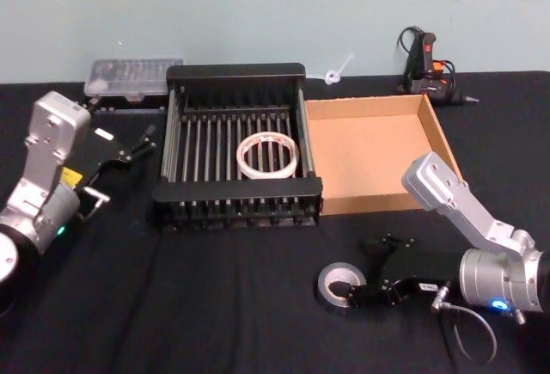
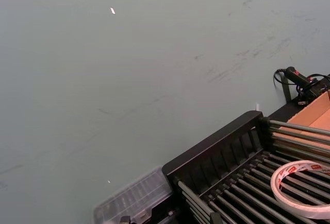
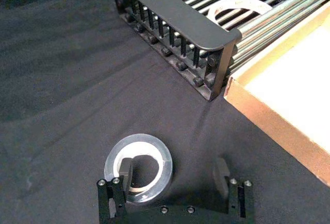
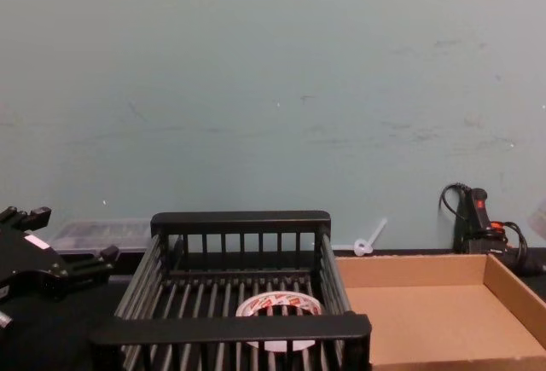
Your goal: Pick up the white tape and place it into the black box , Pick up the silver tape and place it into the brown box.
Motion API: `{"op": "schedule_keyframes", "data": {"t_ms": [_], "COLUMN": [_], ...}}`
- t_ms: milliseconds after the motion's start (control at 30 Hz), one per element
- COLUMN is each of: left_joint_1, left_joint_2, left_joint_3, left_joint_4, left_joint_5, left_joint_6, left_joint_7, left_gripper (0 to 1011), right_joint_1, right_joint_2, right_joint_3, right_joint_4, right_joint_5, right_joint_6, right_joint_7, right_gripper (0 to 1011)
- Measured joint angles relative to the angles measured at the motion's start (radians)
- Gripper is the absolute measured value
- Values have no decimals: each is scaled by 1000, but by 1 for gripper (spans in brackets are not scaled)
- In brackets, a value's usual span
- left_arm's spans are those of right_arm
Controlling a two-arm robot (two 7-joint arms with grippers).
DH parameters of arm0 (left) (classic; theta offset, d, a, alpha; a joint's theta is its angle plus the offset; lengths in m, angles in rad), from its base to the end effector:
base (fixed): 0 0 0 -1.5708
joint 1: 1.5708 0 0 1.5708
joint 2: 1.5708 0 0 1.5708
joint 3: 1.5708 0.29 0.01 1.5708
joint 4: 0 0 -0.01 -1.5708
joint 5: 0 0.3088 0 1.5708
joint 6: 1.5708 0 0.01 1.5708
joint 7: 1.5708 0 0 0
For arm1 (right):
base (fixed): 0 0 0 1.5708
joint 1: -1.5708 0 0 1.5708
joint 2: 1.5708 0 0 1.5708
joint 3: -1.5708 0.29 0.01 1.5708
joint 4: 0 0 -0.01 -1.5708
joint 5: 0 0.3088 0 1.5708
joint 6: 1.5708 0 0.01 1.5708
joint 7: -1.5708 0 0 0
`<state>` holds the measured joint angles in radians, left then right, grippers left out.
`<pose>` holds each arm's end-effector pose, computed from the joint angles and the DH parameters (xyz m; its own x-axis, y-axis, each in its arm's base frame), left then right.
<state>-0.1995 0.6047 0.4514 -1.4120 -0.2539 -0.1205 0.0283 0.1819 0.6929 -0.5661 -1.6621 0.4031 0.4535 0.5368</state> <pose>0.3581 0.0827 -0.3023 0.2923 0.8803 0.3738 -0.9553 0.2873 0.0703 0.3299 -0.0393 -0.2696 0.8241 -0.5656 -0.0304 0.4427 0.6766 -0.5884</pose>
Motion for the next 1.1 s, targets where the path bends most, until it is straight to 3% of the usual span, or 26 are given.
{"op": "schedule_keyframes", "data": {"t_ms": [567,1100], "left_joint_1": [0,0], "left_joint_2": [0,0], "left_joint_3": [0,0], "left_joint_4": [0,0], "left_joint_5": [0,0], "left_joint_6": [0,0], "left_joint_7": [0,0], "left_gripper": [1001,1001], "right_joint_1": [-1,-1], "right_joint_2": [0,0], "right_joint_3": [1,1], "right_joint_4": [-1,-1], "right_joint_5": [0,-1], "right_joint_6": [1,2], "right_joint_7": [0,0], "right_gripper": [969,510]}}
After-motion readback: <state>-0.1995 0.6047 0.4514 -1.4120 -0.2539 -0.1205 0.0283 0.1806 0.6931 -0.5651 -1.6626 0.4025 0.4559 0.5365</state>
